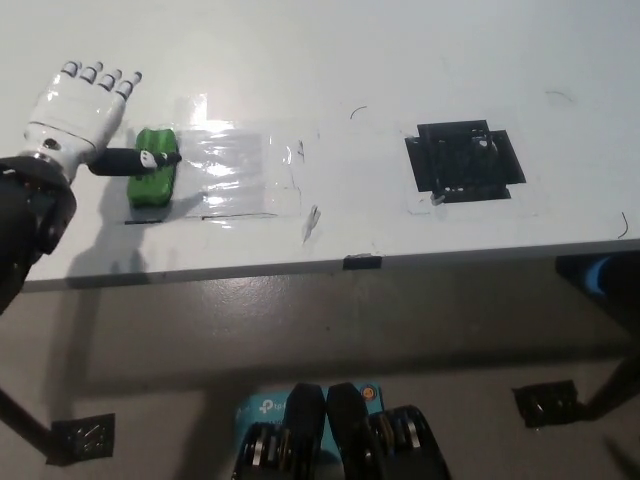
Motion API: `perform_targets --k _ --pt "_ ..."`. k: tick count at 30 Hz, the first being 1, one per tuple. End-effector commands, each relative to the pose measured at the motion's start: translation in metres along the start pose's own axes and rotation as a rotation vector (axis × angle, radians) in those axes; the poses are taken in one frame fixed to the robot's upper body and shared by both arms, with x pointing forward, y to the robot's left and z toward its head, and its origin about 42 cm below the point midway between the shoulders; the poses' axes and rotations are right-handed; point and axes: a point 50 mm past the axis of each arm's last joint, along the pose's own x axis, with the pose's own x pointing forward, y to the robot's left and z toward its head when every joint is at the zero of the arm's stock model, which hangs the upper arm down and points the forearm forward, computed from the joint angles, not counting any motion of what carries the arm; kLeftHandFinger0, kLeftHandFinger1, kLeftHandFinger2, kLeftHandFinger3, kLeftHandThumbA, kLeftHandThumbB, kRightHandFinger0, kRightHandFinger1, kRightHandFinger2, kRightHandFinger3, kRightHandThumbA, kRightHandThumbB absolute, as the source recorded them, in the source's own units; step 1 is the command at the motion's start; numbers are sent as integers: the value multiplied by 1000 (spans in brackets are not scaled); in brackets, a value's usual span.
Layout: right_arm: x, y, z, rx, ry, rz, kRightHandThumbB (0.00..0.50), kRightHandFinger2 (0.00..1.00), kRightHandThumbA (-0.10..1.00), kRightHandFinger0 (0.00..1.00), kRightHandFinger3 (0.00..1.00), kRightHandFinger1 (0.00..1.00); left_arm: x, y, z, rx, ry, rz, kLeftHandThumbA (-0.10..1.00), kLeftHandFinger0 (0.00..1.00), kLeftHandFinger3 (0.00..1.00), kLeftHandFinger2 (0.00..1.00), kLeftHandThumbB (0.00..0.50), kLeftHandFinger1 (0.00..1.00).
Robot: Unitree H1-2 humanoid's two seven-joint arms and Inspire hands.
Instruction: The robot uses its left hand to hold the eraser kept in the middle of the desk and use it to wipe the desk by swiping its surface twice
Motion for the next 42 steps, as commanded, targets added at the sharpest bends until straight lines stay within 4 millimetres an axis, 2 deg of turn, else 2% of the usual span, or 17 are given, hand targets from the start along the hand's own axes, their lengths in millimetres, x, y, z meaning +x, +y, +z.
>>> perform_targets --k 1,3,4,5,7,9,12,15,23,25,31,34,35,38,42 --pt "5 -3 17 2 -71 -24 179 1000 1000 1000 1000 1000 2 -1 -1 -113 -16 53 1000 1000 1000 1000 470 1000" --pt "5 -3 18 2 -73 -19 169 1000 1000 1000 1000 1000 1 -4 3 -141 -20 45 1000 1000 1000 1000 491 1000" --pt "6 -2 18 10 -68 -24 179 1000 1000 1000 1000 1000 1 -11 13 -174 -25 58 1000 1000 1000 1000 491 1000" --pt "6 -2 18 7 -71 -21 165 1000 1000 1000 1000 1000 1 -15 19 -209 -36 60 1000 1000 1000 1000 481 1000" --pt "6 1 18 9 -70 -27 184 1000 1000 1000 1000 1000 3 -20 26 -232 -44 59 1000 1000 1000 1000 463 1000" --pt "5 2 18 4 -75 -21 184 1000 1000 1000 1000 1000 3 -22 31 -234 -53 66 1000 1000 1000 1000 458 1000" --pt "5 2 19 -4 -63 -20 173 1000 1000 1000 1000 1000 4 -22 49 -252 -85 71 1000 1000 1000 1000 436 1000" --pt "6 3 19 5 -66 -17 177 1000 1000 1000 1000 1000 6 -23 51 -254 -84 64 1000 1000 1000 1000 440 1000" --pt "6 8 20 14 -83 -2 145 1000 1000 1000 1000 1000 2 -34 49 -265 -75 32 1000 1000 1000 1000 435 1000" --pt "5 9 19 10 -84 -13 144 1000 1000 1000 1000 1000 -2 -49 45 -243 -70 -1 1000 1000 1000 1000 478 1000" --pt "3 6 18 17 -79 -23 126 1000 1000 1000 1000 1000 -16 -77 45 -217 -56 -63 1000 1000 1000 1000 442 1000" --pt "4 6 19 25 -79 -18 125 1000 1000 1000 1000 1000 -16 -78 43 -212 -48 -81 1000 1000 1000 1000 447 1000" --pt "4 6 19 20 -81 -18 148 1000 1000 1000 1000 1000 -17 -81 41 -219 -41 -81 1000 1000 1000 1000 449 1000" --pt "5 6 20 5 -95 -24 130 1000 1000 1000 1000 1000 -19 -81 43 -240 -35 -89 1000 1000 1000 1000 444 1000" --pt "4 6 22 9 -91 -29 175 1000 1000 1000 1000 1000 -21 -84 53 -265 -44 -86 1000 1000 1000 1000 445 1000"
